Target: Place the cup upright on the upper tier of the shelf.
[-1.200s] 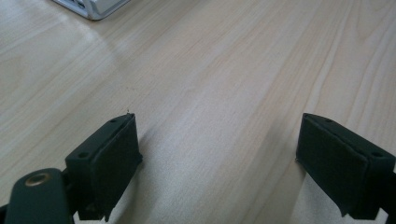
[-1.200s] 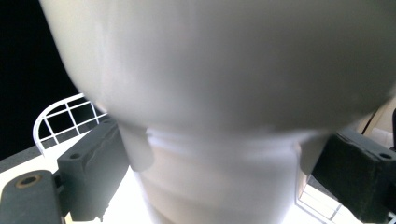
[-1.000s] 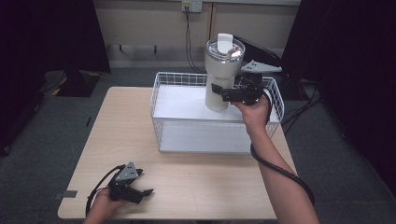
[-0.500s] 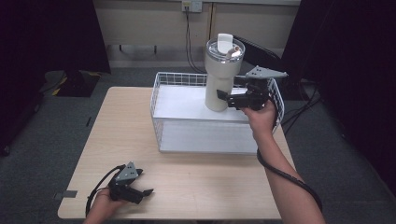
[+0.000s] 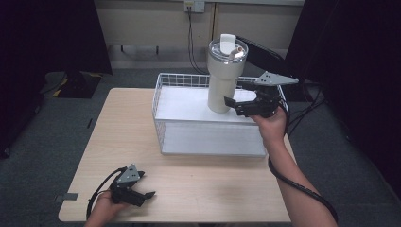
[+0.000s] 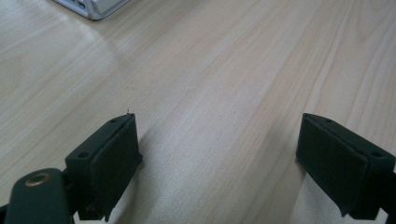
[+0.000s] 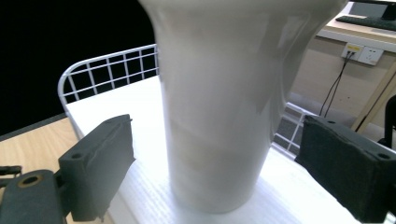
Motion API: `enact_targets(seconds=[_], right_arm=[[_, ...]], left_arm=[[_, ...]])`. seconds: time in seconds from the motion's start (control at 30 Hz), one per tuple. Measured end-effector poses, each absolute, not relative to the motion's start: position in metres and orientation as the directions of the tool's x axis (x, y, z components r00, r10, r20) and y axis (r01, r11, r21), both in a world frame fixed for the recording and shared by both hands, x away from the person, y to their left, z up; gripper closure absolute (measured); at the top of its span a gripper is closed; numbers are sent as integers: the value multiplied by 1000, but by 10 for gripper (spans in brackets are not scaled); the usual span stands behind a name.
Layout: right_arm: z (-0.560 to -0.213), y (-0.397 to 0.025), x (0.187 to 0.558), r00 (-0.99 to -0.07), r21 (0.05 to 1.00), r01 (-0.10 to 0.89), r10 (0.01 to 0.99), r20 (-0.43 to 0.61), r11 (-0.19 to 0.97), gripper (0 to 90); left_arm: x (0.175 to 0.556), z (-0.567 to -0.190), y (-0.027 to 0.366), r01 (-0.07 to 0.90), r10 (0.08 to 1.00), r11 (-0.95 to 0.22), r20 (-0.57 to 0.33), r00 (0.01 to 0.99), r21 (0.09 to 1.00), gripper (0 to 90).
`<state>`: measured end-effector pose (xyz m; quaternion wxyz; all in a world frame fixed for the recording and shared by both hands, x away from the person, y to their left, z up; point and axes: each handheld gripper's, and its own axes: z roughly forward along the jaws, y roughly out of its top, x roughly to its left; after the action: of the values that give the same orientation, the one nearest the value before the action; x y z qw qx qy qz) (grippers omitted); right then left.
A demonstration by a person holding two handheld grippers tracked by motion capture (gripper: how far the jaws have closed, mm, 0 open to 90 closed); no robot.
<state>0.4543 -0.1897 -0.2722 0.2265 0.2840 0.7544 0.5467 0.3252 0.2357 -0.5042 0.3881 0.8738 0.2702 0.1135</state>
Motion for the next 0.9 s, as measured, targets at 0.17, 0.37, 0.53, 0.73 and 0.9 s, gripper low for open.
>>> enact_targets(seconds=[0.17,0.37,0.53,0.73,0.9], right_arm=[[-275,-191,446,-754,953,181,656,-23,242,101],[-280,-195,437,-765,957,180,644,-9,227,104],[-283,-201,430,-773,958,178,635,-7,226,109],[-285,-205,424,-780,962,168,626,-3,214,115],[-287,-205,417,-792,962,164,610,-3,217,116]], left_arm=[[325,-504,236,387,561,-550,-15,828,740,127],[325,-504,236,386,559,-554,-13,829,737,127],[325,-504,236,386,560,-554,-14,829,738,127],[325,-504,236,386,560,-554,-14,829,738,127],[325,-504,236,387,560,-553,-14,828,738,127]])
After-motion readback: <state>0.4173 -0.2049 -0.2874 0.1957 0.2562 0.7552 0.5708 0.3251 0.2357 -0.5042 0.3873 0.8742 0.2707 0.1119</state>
